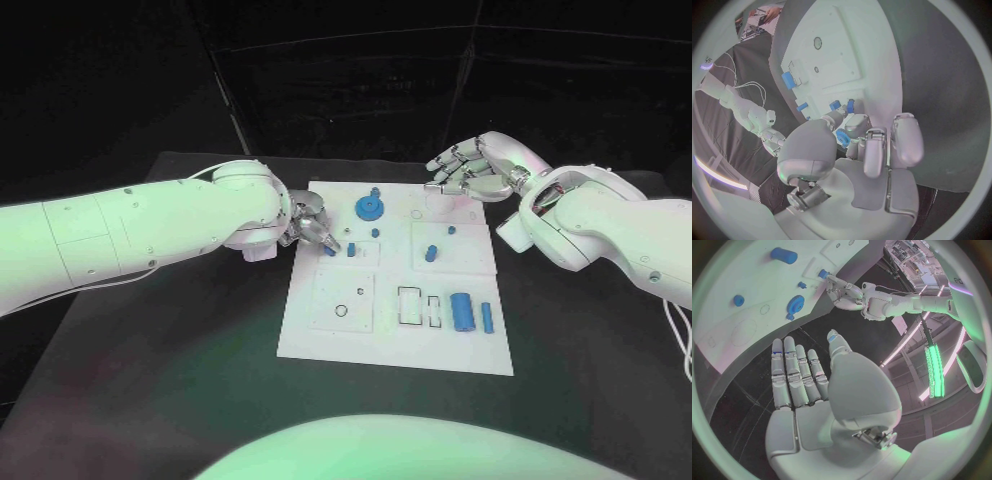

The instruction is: Assemble the parts on the task board

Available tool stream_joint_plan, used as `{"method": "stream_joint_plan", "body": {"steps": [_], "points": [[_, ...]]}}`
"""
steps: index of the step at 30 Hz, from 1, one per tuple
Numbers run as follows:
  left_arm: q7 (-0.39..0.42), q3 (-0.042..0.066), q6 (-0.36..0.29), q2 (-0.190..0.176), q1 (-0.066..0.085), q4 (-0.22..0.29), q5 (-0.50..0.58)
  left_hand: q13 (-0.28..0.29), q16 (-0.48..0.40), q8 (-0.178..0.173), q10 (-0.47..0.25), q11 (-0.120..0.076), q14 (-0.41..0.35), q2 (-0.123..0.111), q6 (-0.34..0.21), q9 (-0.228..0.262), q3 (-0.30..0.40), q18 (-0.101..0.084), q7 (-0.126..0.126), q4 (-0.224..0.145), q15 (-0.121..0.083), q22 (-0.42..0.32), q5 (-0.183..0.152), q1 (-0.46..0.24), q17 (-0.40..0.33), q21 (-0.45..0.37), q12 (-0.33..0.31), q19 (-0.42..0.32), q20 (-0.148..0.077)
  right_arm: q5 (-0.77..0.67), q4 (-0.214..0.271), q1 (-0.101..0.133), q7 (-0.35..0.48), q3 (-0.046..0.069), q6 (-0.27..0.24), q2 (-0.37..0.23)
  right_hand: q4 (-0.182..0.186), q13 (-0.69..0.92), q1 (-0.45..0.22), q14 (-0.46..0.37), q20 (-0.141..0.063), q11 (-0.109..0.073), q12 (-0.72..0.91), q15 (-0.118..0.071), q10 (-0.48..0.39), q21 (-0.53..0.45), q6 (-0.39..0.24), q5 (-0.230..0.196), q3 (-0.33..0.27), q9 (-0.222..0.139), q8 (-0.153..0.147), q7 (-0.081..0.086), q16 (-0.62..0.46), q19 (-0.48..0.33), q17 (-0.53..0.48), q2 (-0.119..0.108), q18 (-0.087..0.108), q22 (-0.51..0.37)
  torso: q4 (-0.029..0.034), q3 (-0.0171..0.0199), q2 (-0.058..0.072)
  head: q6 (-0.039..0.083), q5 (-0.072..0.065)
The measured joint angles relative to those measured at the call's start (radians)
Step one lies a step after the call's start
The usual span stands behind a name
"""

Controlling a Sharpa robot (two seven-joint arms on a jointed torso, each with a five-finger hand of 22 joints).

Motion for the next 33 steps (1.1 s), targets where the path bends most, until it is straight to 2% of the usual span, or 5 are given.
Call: {"method": "stream_joint_plan", "body": {"steps": [15,21,28,33], "points": [[0.000,-0.002,-0.001,0.005,-0.003,-0.001,-0.001,0.004,0.000,0.000,0.010,-0.002,0.004,0.003,0.013,0.000,-0.018,0.000,-0.005,0.023,-0.003,0.012,0.000,-0.042,0.000,0.005,0.005,0.006,0.001,0.001,0.000,0.000,0.000,0.000,0.000,0.000,-0.006,-0.009,-0.004,0.000,0.000,0.004,0.000,0.000,-0.004,-0.010,0.000,0.004,0.000,0.000,0.004,0.000,-0.010,0.000,-0.008,0.004,0.000,-0.003,-0.0009,0.0003,0.000,-0.003,-0.002],[0.000,-0.003,0.000,0.006,-0.003,-0.002,-0.001,0.005,0.000,0.000,0.011,-0.004,0.004,-0.015,0.027,0.000,-0.038,0.000,-0.007,0.044,-0.003,0.019,0.000,-0.071,0.000,0.009,0.005,0.010,-0.003,0.001,0.000,0.000,0.000,0.000,0.000,0.000,-0.005,-0.011,-0.004,0.000,0.000,0.004,0.000,0.000,-0.004,-0.010,-0.003,0.004,0.000,0.000,0.005,-0.004,-0.010,0.000,-0.010,0.004,0.000,-0.003,-0.0009,0.0004,0.000,-0.004,-0.003],[0.000,-0.003,0.000,0.006,-0.003,-0.004,-0.001,0.005,0.000,0.000,0.016,-0.002,0.003,-0.023,0.034,0.000,-0.081,0.000,-0.009,0.069,-0.003,0.023,0.000,-0.111,0.000,0.013,0.009,0.010,-0.003,0.001,0.001,0.000,0.000,0.000,0.000,0.000,-0.006,-0.014,-0.004,-0.004,0.003,0.004,0.000,0.004,-0.003,-0.015,-0.006,0.004,0.000,0.000,0.005,0.000,-0.014,0.003,-0.012,0.004,0.000,-0.004,-0.0009,0.0005,0.000,-0.004,-0.005],[0.000,-0.003,-0.001,0.006,-0.003,-0.004,-0.001,0.005,0.000,0.000,0.020,-0.005,0.004,-0.043,0.039,0.000,-0.133,0.000,-0.007,0.090,-0.003,0.025,0.000,-0.139,0.000,0.013,0.009,0.013,-0.006,0.001,0.001,0.000,0.000,0.000,0.000,0.000,-0.008,-0.015,-0.004,-0.004,0.003,0.003,0.000,0.004,-0.003,-0.015,-0.006,0.004,-0.003,0.000,0.005,0.000,-0.014,0.003,-0.013,0.004,0.000,-0.004,-0.0009,0.0006,0.000,-0.003,-0.006]]}}
